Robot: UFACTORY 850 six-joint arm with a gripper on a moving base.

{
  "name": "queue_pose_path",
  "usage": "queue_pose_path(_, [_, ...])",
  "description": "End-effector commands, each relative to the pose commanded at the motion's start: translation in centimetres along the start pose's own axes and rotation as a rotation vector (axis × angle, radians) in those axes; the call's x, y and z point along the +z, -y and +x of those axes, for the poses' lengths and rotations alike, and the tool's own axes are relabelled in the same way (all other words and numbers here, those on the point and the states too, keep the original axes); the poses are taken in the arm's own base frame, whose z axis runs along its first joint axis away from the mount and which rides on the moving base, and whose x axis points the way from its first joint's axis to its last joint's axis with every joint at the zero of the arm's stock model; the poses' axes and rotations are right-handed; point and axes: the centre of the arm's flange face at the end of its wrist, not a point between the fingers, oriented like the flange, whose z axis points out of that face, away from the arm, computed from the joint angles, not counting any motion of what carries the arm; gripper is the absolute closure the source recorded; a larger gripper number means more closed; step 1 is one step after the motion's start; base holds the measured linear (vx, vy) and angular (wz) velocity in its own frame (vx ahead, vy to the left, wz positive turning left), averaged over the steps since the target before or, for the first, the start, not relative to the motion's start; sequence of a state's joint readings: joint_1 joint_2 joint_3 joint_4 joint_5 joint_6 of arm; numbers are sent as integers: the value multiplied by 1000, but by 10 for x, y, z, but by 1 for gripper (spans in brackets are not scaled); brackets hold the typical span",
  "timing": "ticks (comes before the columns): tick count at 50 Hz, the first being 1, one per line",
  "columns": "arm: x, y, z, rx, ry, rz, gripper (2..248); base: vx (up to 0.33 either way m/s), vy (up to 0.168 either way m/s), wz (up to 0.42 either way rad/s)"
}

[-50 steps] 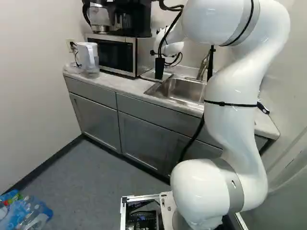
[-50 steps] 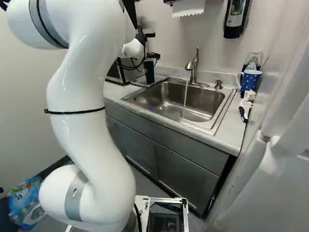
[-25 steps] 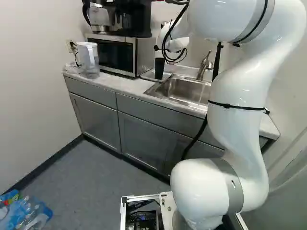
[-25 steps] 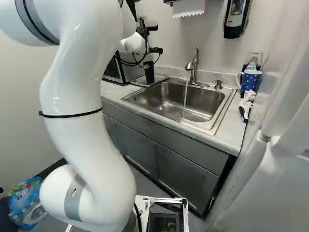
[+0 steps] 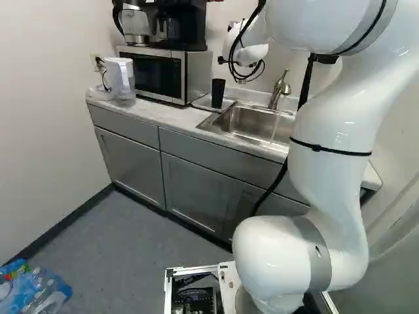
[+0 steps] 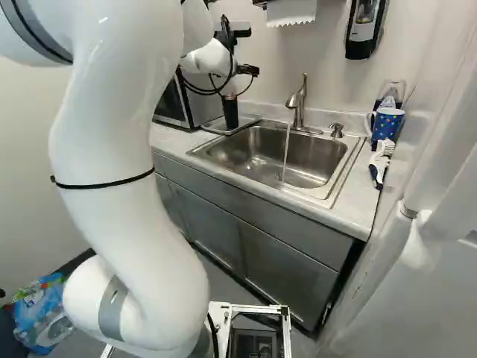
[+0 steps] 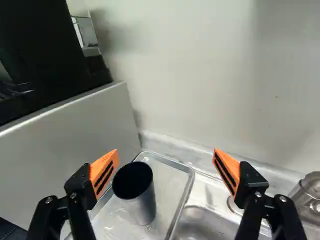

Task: Rinse the cup and place it in the tray

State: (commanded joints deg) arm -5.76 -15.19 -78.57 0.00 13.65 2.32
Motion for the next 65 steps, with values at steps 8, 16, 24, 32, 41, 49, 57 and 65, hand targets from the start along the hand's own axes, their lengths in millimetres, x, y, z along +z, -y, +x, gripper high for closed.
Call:
queue_pose_path(8, [-7, -11, 7, 4, 2, -17, 3, 0, 0, 0])
queue_pose_path(16, [-13, -23, 14, 8, 5, -36, 3, 0, 0, 0])
queue_pose_path(24, [-20, -36, 21, 13, 9, -57, 3, 0, 0, 0])
queue_pose_path(32, [-26, -48, 27, 18, 14, -77, 3, 0, 0, 0])
queue_pose_path(41, [-33, -62, 35, 24, 19, -101, 3, 0, 0, 0])
queue_pose_path(49, [-39, -75, 41, 30, 23, -122, 3, 0, 0, 0])
queue_pose_path(57, [-45, -87, 48, 35, 24, -143, 3, 0, 0, 0])
queue_pose_path(65, [-47, -100, 49, 40, 21, -164, 3, 0, 0, 0])
